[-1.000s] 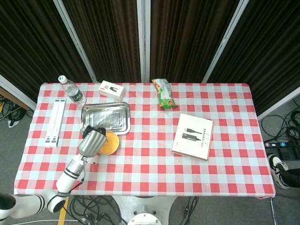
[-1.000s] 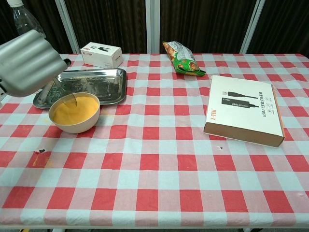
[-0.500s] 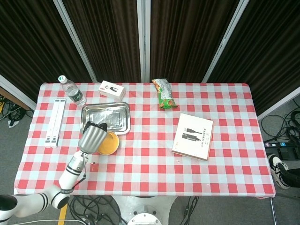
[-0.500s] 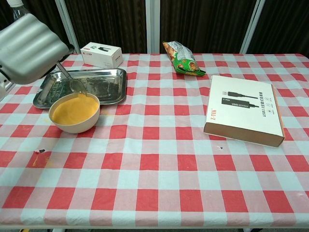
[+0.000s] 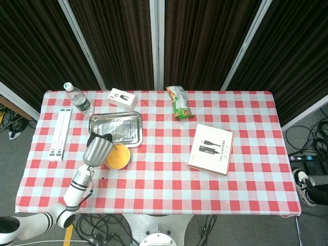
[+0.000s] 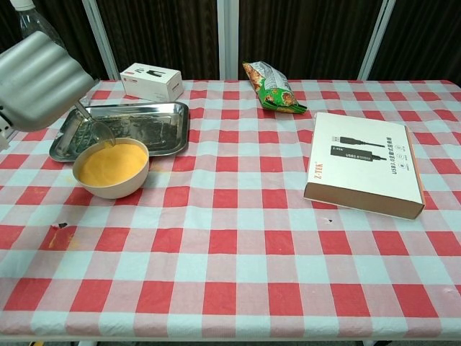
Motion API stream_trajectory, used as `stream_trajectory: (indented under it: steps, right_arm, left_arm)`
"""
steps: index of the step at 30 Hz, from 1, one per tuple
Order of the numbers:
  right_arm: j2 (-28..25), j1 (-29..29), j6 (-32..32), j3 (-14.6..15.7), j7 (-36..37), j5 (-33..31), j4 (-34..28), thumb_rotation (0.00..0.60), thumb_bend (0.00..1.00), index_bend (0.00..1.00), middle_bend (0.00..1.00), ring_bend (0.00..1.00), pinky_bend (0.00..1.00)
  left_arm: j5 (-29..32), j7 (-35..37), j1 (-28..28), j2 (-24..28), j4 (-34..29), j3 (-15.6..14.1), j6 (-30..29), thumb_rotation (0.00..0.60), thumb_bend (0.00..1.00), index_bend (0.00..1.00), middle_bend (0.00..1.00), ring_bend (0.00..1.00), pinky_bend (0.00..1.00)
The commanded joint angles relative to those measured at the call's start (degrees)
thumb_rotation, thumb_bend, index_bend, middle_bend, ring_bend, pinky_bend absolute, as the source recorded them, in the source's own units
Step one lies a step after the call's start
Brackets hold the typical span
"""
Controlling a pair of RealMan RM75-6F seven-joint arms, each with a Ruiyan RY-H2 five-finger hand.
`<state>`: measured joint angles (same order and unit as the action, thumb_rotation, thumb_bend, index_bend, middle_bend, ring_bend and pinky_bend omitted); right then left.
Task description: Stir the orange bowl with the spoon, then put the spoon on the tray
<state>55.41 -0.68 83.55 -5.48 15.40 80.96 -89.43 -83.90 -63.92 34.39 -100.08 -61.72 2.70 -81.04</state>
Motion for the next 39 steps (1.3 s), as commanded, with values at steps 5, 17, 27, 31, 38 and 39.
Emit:
stream_trajectory:
  steps: [5, 17, 27, 31, 38, 39]
  right_arm:
    - [-0.15, 0.04, 0.1, -0.04, -0.17, 0.0, -0.17, 0.6, 0.17, 0.09, 0.22, 0.0, 0.13]
    - [-0.16, 0.17, 0.15, -0.02, -0.14, -0.11, -0.2, 0.6, 0.17, 0.09, 0.22, 0.0, 0.13]
    - [-0.12, 0.26, 0.02, 0.02, 0.09, -0.22, -0.02, 0.6, 0.17, 0.09, 0.22, 0.0, 0.13]
    - [-0.15, 0.07, -0.08, 0.04, -0.1, 0.08, -0.17, 0.6, 0.17, 0.09, 0.22, 0.0, 0.13]
    - [-0.26, 0.09, -0.22, 0.0, -0.26, -0.19, -0.32, 0.6, 0.17, 0.09, 0.22, 0.0, 0.13]
    - [-0.25, 0.07, -0.24, 0.01, -0.29, -0.17, -0.35, 0.6, 0.17, 0.09, 0.22, 0.0, 0.13]
  left_arm:
    - [0.68, -3.38, -0.36, -0.44, 0.85, 0.75, 1.74, 0.6, 0.46, 0.7, 1.0, 0.96, 0.94]
    - [5.59, -13.16, -0.96, -0.06, -4.79, 3.2, 4.27, 0.6, 0.47, 0.72, 1.0, 0.96, 0.92]
    - [5.33, -10.32, -1.13, 0.69, -6.23, 3.71, 3.71, 0.6, 0.47, 0.72, 1.0, 0.96, 0.92]
    - [5.72, -9.24, -0.74, 1.09, -6.87, 4.95, 3.66, 0.6, 0.47, 0.72, 1.0, 0.96, 0.92]
    - [11.19, 0.12, 0.62, 2.23, -9.95, 9.58, 8.35, 0.6, 0.46, 0.72, 1.0, 0.96, 0.92]
    - [12.41, 1.3, 1.08, 2.21, -9.78, 10.54, 9.31, 0.6, 0.46, 0.72, 1.0, 0.96, 0.92]
